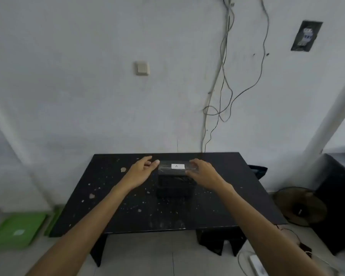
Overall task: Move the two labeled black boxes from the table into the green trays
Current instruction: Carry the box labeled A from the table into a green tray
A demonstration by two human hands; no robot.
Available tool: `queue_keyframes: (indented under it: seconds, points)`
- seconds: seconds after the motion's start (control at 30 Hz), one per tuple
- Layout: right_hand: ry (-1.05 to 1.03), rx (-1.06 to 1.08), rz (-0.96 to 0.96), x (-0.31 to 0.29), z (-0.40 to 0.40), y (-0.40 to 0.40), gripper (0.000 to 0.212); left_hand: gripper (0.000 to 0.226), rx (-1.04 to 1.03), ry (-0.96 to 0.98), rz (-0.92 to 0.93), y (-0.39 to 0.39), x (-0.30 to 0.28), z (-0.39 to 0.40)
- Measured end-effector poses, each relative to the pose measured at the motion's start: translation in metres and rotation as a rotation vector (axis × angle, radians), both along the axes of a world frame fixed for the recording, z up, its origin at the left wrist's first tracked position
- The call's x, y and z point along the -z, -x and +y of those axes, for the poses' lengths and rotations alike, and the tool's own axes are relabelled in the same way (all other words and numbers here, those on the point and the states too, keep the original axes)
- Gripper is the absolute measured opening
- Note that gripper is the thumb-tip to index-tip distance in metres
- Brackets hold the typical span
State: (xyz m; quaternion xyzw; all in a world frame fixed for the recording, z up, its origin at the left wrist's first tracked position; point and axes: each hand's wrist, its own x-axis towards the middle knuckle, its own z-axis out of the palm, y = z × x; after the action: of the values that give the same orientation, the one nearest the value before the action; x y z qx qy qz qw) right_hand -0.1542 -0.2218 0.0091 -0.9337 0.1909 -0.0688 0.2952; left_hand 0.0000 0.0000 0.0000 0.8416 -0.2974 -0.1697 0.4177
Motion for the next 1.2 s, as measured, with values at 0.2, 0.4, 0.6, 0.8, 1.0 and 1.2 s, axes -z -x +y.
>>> queue_keyframes:
  seconds: [0.2,0.4,0.6,0.8,1.0,1.2]
  points:
    - [-0.029,0.104,0.139,0.054,-0.030,-0.052,0.029,0.078,-0.089,-0.122,0.151,-0.052,0.051,-0.045]
    - [-0.081,0.332,0.141,0.091,-0.065,-0.107,0.042,0.078,-0.187,-0.110,0.388,-0.117,0.103,-0.097]
    - [-0.339,0.498,0.284,0.127,-0.100,-0.151,0.076,0.098,-0.277,-0.115,0.533,-0.149,0.139,-0.128]
    - [-0.438,0.587,0.235,0.153,-0.110,-0.162,0.066,0.089,-0.196,-0.153,0.605,-0.155,0.157,-0.146]
    - [-0.395,0.579,0.120,0.149,-0.108,-0.156,0.063,0.074,-0.302,-0.123,0.524,-0.140,0.156,-0.154]
    - [-0.370,0.577,-0.197,0.107,-0.097,-0.157,0.065,0.087,-0.525,0.120,0.268,-0.124,0.104,-0.160]
